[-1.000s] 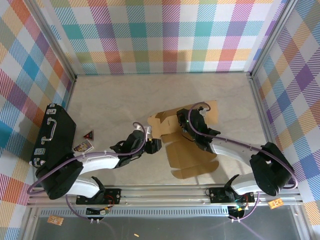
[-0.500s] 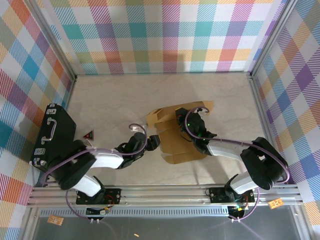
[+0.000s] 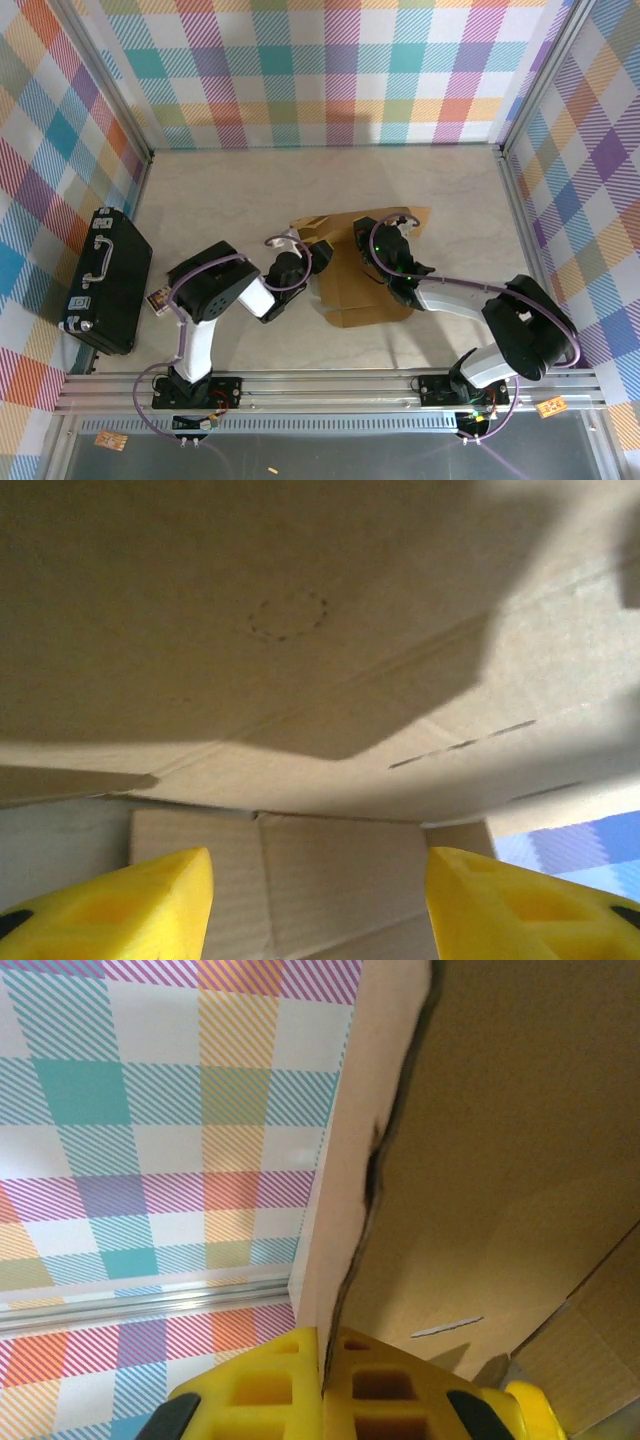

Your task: Fold the paper box

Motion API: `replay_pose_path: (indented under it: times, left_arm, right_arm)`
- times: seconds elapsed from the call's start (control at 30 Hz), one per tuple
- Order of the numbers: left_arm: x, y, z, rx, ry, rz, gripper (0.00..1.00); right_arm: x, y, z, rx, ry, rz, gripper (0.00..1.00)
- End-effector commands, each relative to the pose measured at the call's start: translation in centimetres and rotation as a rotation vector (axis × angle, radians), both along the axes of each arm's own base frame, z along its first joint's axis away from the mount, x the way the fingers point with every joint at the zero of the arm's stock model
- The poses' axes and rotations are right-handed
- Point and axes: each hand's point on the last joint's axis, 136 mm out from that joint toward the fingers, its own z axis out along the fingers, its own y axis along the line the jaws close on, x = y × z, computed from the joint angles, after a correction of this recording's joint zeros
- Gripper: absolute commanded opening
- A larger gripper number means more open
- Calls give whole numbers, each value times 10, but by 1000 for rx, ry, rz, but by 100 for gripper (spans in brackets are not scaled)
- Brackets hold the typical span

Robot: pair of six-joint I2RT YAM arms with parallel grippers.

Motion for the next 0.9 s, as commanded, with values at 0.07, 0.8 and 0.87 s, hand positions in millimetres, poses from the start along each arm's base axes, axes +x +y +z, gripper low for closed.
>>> replay_pose_path:
  times: [0.07,0.8,0.87]
  left_arm:
    - [-9,-13,-9,-111,73,-79,58]
    - [-22,8,-42,93,439,30,72]
    - [-20,-1,-47,80,443,9,74]
  right_arm:
    - [-3,-3,-10,-64,64,1,0]
    - [-3,-6,-8,-93,83,-14,0]
    - [-3,-6,-8,-101,84,-12,0]
